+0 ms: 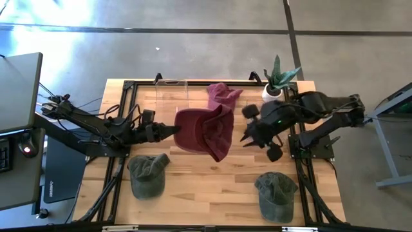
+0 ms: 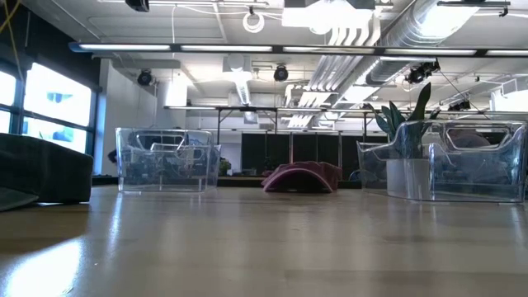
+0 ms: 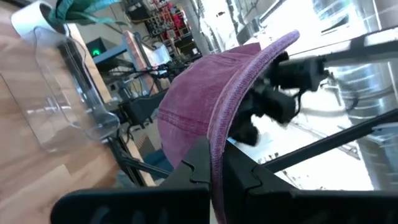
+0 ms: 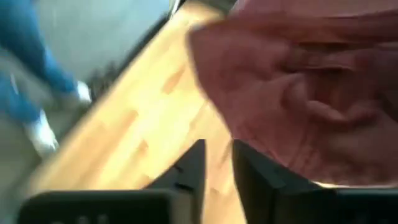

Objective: Pick & Place hat
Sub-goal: Put the bottom red cap into the right transparent bin

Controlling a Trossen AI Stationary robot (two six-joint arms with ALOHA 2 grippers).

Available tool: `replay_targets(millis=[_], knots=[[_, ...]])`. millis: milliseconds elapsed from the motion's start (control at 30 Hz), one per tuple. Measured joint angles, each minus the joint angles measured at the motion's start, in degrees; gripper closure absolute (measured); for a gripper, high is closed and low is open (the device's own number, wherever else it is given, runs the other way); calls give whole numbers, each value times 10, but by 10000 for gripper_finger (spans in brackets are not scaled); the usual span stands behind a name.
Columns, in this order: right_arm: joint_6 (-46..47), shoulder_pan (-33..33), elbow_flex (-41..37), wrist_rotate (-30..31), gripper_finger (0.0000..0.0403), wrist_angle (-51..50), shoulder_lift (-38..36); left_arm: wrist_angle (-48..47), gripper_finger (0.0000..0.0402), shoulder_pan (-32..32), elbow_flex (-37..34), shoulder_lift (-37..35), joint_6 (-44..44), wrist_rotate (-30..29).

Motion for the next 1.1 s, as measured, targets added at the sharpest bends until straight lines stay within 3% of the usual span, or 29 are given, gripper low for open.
replay_targets(millis=[100,267,467,667,800,1000,1100], knots=[[-143,16,0,33,249,0,13,0,401,0,0,0,-13,4],[-360,44,0,182,169,5,30,0,401,0,0,0,-26,4],[-455,50,0,293,156,12,72,0,401,0,0,0,-31,4],[-432,42,0,363,189,50,111,0,401,0,0,0,-31,4],[-399,36,0,396,237,70,125,0,401,0,0,0,-31,4],[-358,35,0,334,375,41,128,0,401,0,0,0,-31,4],[-314,45,0,303,386,-3,128,-5,401,0,0,-3,-21,2]])
